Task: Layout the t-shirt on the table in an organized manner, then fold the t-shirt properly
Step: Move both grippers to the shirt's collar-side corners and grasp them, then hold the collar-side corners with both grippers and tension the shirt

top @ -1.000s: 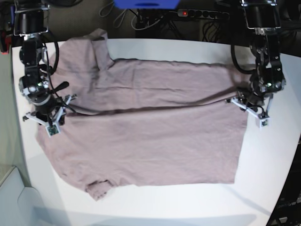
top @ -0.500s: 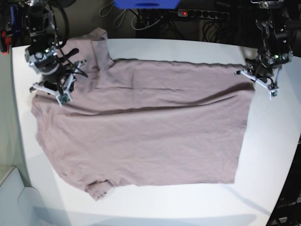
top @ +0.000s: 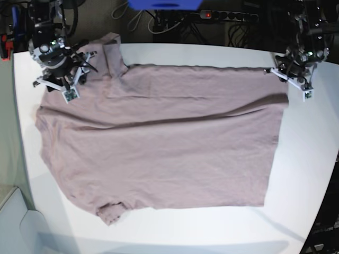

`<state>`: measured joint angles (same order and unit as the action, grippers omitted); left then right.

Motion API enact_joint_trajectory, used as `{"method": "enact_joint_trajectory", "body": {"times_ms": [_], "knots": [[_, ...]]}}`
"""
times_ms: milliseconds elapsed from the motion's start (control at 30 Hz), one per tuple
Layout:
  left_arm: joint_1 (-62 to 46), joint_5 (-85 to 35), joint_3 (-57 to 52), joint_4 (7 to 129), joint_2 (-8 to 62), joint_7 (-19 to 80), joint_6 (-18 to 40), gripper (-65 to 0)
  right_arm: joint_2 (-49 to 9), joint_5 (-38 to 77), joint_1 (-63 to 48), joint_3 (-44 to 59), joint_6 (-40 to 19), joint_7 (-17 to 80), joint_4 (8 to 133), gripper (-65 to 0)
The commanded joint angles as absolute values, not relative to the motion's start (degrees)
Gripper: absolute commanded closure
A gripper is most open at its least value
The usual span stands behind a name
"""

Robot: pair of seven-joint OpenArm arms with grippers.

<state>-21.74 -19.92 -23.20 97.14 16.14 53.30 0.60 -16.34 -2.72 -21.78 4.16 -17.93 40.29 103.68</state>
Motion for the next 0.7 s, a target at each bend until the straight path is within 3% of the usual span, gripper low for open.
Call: {"method": "enact_joint_trajectory", "body": {"times_ms": [0,200,667], "knots": [[-22.11,-19.91,-23.60,99.56,16.75,52.53,0.40,-23.5,-16.66,-2.59,-21.76,4.88,-17.45,39.34,105.10,-33.2],[-24.40,-19.91,-23.60,105.19,16.66,52.53,0.40,-36.5,-16.57,-2.59,-22.02,5.85,-17.45,39.34,106.07,-33.2],[-24.31,-19.47,-23.60,101.58,16.66,51.82,0.40,-36.8,-16.48,-2.42,-23.87,5.85,-17.45,39.34,107.03,-33.2]]}}
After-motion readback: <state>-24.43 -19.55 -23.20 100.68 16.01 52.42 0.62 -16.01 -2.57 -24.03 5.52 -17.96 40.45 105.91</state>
